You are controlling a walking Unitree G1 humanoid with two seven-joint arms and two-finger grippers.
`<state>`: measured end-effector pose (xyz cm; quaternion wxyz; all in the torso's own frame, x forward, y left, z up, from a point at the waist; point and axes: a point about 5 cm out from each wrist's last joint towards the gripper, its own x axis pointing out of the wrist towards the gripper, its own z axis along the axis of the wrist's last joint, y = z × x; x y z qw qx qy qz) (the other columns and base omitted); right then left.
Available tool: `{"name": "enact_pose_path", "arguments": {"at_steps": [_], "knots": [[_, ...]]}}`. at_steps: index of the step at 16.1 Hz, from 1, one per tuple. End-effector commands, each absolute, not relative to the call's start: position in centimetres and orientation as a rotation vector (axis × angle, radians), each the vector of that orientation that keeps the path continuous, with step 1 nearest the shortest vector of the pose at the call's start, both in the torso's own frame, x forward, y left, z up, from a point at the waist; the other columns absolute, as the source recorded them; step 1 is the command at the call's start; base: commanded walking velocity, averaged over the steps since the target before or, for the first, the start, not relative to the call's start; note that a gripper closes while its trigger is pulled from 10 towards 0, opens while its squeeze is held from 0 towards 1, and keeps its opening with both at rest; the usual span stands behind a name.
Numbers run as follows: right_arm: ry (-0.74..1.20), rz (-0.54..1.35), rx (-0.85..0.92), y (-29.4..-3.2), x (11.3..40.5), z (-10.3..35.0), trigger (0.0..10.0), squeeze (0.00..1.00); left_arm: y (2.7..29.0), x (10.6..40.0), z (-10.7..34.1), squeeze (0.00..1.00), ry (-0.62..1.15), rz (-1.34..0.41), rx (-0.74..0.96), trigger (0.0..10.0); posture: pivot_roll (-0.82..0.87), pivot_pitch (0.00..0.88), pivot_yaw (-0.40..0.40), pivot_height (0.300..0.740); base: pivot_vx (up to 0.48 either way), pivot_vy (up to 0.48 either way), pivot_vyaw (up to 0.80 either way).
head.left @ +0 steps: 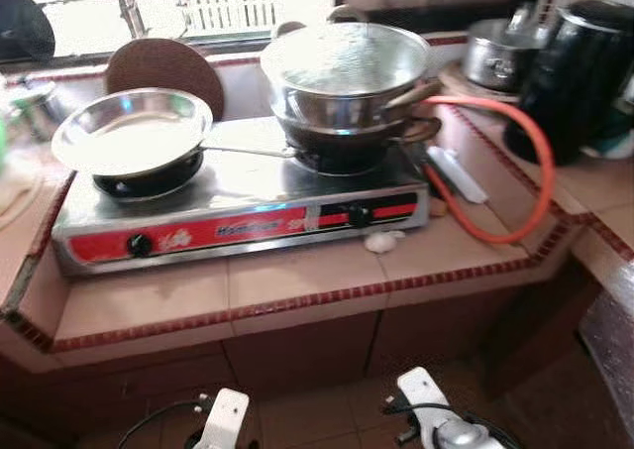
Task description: Kitchen organization
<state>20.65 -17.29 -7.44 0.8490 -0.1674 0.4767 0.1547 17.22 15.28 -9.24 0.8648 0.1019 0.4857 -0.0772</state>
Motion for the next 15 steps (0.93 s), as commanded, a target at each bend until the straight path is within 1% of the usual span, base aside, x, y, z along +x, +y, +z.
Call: {"name": "enact_pose_path", "arguments": {"at_steps": [1,2,7,15], "knots": [[0.999,0.345,-0.358,-16.87,20.75,-7.41,10.0,0.0,15.53,16.77,-9.43,0.0,1.034,-0.159,0.213,10.0,-0.15,0.0,0.012,0.74,0.0,0.0,0.0],[1.004,0.346,-0.362,-16.87,20.71,-7.44,10.0,0.0,15.56,16.67,-9.47,0.0,1.039,-0.155,0.215,10.0,-0.15,0.0,0.011,0.74,0.0,0.0,-0.48],[1.002,0.36,-0.369,-16.62,20.74,-7.44,10.0,0.0,15.66,16.3,-9.59,0.0,1.034,-0.164,0.213,10.0,-0.14,0.0,0.008,0.74,0.0,0.0,-0.77],[0.984,0.436,-0.421,-16.07,20.62,-7.48,10.0,0.0,15.88,16.32,-9.54,0.0,1.023,-0.202,0.255,10.0,-0.15,0.0,0.015,0.74,0.0,0.0,0.0]]}}
